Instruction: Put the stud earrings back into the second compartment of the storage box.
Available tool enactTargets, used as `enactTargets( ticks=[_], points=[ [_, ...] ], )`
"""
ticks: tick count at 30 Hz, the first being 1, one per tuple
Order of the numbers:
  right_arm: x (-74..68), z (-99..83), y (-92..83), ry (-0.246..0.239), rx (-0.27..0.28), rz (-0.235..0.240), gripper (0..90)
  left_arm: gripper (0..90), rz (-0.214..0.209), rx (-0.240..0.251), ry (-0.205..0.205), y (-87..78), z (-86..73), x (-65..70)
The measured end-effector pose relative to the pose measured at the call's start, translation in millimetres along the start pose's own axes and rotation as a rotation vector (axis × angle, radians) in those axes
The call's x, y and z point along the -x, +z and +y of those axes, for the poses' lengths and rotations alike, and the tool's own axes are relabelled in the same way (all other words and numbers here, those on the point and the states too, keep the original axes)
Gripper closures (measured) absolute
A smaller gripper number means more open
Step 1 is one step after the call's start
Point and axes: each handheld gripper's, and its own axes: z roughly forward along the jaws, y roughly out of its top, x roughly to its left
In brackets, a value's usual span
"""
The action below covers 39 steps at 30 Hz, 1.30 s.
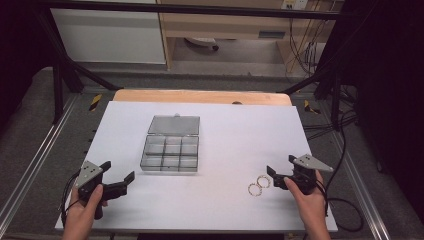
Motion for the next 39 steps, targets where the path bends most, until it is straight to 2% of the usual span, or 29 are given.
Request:
enactTargets(
  ticks=[9, 10, 18, 19, 20, 22, 24, 26, 27, 28, 29, 30, 31, 34, 36, 39],
  points=[
    [-6.5, -1.5, 9.6, -0.003, -0.061, 0.009, 5.7, 6.6, -0.008, -0.011, 0.007, 1.7, -0.4, 0.9],
    [-8.1, -2.2, 12.9, -0.001, -0.083, 0.016, 5.4, 6.6, -0.008, -0.012, 0.008, 1.8, -0.4, 1.1],
    [-17.2, -5.2, 23.5, -0.019, -0.147, 0.033, 6.0, 6.7, -0.019, -0.021, 0.013, 3.1, -0.8, 2.6],
    [-20.4, -6.9, 27.0, -0.027, -0.176, 0.038, 8.5, 6.7, -0.019, -0.022, 0.016, 3.2, -0.8, 2.7],
    [-20.4, -6.9, 27.0, -0.027, -0.176, 0.038, 8.5, 6.7, -0.019, -0.022, 0.018, 3.2, -0.8, 2.8],
    [-23.1, -9.1, 31.1, -0.035, -0.21, 0.033, 15.6, 6.6, -0.021, -0.023, 0.018, 3.5, -0.9, 3.1],
    [-23.1, -9.7, 31.5, -0.042, -0.222, 0.037, 18.5, 6.7, -0.021, -0.024, 0.019, 3.5, -0.8, 3.0],
    [-23.6, -10.9, 32.0, -0.046, -0.233, 0.047, 25.5, 6.7, -0.021, -0.025, 0.018, 3.5, -0.9, 3.3],
    [-23.9, -11.4, 31.7, -0.05, -0.244, 0.049, 31.9, 6.7, -0.021, -0.026, 0.019, 3.6, -0.9, 3.3],
    [-24.1, -11.5, 31.5, -0.047, -0.24, 0.055, 36.0, 6.8, -0.022, -0.027, 0.019, 3.7, -0.9, 3.4],
    [-24.1, -11.5, 31.5, -0.047, -0.24, 0.055, 36.0, 6.8, -0.022, -0.028, 0.02, 3.8, -1.0, 3.5],
    [-23.6, -11.7, 30.8, -0.059, -0.241, 0.063, 42.9, 6.8, -0.022, -0.029, 0.023, 3.8, -1.0, 3.4],
    [-23.3, -12.3, 30.3, -0.06, -0.244, 0.061, 46.0, 6.8, -0.024, -0.03, 0.022, 4.3, -1.3, 3.8],
    [-21.4, -13.7, 30.3, -0.063, -0.251, 0.055, 50.8, 6.8, -0.023, -0.035, 0.022, 4.7, -1.6, 4.0],
    [-18.4, -15.9, 29.7, -0.044, -0.252, 0.059, 54.1, 6.9, -0.024, -0.038, 0.024, 4.9, -1.5, 4.1],
    [-16.2, -17.0, 29.9, -0.045, -0.261, 0.054, 55.6, 6.9, -0.027, -0.042, 0.028, 5.1, -1.6, 4.2]
  ],
)
